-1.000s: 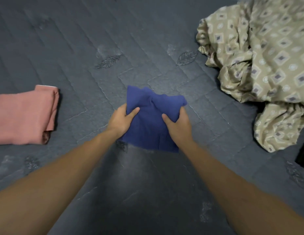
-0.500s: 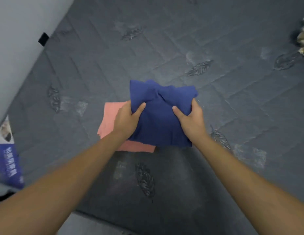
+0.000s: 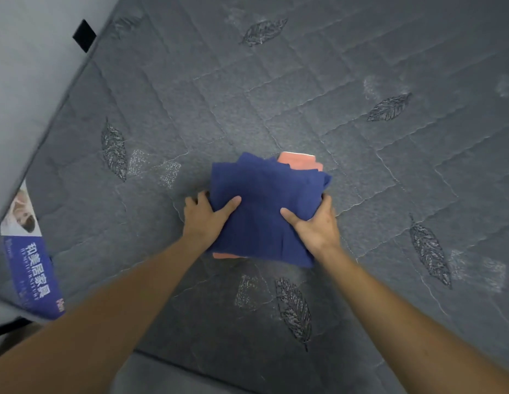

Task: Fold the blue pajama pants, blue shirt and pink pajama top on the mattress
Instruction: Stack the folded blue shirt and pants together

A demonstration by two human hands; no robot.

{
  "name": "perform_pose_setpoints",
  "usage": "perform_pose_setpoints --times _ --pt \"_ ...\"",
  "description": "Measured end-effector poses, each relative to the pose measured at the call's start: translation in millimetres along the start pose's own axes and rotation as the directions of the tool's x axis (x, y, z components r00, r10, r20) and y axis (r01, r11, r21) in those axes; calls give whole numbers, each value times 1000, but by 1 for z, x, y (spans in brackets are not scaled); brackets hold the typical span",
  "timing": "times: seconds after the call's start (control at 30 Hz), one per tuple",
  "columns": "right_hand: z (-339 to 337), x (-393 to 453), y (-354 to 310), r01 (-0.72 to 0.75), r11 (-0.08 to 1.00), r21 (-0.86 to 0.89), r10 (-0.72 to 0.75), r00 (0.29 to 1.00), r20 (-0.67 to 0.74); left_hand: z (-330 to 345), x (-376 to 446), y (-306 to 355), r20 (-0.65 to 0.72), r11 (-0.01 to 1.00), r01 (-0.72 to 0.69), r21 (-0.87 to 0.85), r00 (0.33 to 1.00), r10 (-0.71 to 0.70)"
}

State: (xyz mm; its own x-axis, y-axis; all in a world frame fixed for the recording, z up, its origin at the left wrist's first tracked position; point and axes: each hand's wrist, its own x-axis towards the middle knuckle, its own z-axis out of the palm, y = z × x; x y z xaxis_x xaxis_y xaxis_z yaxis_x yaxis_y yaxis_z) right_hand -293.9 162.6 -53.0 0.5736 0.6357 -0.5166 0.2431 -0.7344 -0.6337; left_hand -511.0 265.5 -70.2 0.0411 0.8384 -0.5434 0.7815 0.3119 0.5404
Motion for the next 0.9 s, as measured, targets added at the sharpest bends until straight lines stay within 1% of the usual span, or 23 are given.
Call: perform_pose_setpoints --times 0.13,0.17,0.23,0.33,0.47,0.6,0.73,0.8,0.9 --pt "4 9 6 -69 987 145 60 996 64 7 9 0 170 977 7 -214 985 30" --pt "4 11 7 -72 985 155 61 995 76 8 10 2 190 974 -6 -227 981 50" --pt "4 12 11 -62 983 173 47 995 88 9 12 5 201 979 -44 -197 976 85" --pt "8 6 15 -34 969 246 8 995 103 6 13 0 242 954 -86 -289 957 159" --pt "22 -16 14 60 952 301 -86 994 75 -11 0 -15 180 934 -154 -322 959 220" --pt "59 -51 -8 117 936 332 -154 985 85 -61 -18 -42 133 922 -173 -347 964 232" --pt "115 -90 -43 162 910 382 -209 974 85 -129 -28 -79 79 936 -190 -297 972 223" --pt "153 -112 -67 170 896 409 -229 968 99 -169 -28 -110 23 942 -198 -271 977 212" --pt "215 -144 -100 186 884 429 -259 958 120 -228 -23 -160 -8 956 -188 -226 981 191"
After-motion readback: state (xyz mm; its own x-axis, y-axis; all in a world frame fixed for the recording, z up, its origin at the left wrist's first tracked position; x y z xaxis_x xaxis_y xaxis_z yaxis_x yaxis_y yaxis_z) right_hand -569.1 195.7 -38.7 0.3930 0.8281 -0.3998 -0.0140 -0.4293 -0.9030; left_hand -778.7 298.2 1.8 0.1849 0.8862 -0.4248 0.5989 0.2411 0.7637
